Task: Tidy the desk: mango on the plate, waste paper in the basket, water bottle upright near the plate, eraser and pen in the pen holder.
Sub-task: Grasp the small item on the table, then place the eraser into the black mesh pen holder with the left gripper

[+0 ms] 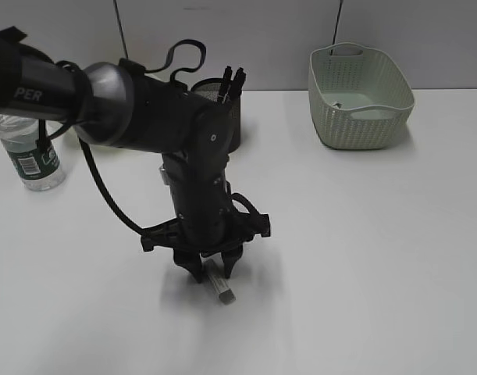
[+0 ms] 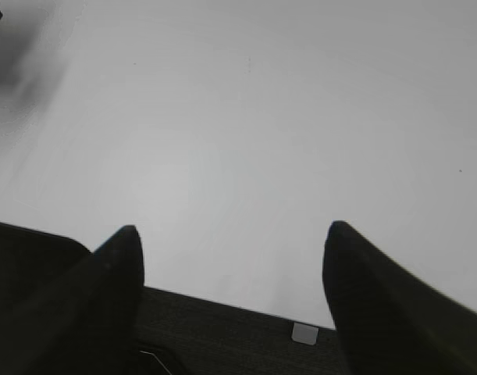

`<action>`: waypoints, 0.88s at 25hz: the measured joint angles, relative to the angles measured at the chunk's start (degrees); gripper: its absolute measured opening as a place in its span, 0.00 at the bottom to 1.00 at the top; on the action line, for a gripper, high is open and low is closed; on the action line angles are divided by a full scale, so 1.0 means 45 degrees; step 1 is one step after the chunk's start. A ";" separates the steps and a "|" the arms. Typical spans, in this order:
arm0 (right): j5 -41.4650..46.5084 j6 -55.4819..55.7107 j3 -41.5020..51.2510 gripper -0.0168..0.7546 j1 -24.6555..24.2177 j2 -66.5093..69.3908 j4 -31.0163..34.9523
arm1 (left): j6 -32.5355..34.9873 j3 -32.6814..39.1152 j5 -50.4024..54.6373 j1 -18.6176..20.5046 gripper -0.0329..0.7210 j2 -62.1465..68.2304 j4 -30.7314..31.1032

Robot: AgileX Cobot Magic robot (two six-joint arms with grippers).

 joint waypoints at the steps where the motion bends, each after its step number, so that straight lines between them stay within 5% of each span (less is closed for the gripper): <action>1: 0.0000 0.0000 0.0000 0.75 0.0000 0.0000 0.0000 | 0.0000 0.0000 -0.0027 0.0000 0.37 0.0000 0.0124; 8: 0.0000 0.0000 0.0000 0.75 0.0000 0.0000 0.0000 | 0.0000 0.0000 -0.0084 0.0000 0.26 0.0000 0.0414; 16: 0.0000 0.0000 0.0000 0.75 0.0000 0.0000 -0.0014 | 0.0045 -0.0019 -0.0141 0.0084 0.26 -0.0329 0.0948; 22: 0.0000 0.0000 0.0000 0.75 0.0000 0.0000 -0.0014 | 0.0584 -0.2024 0.0283 0.0739 0.26 -0.0966 0.2147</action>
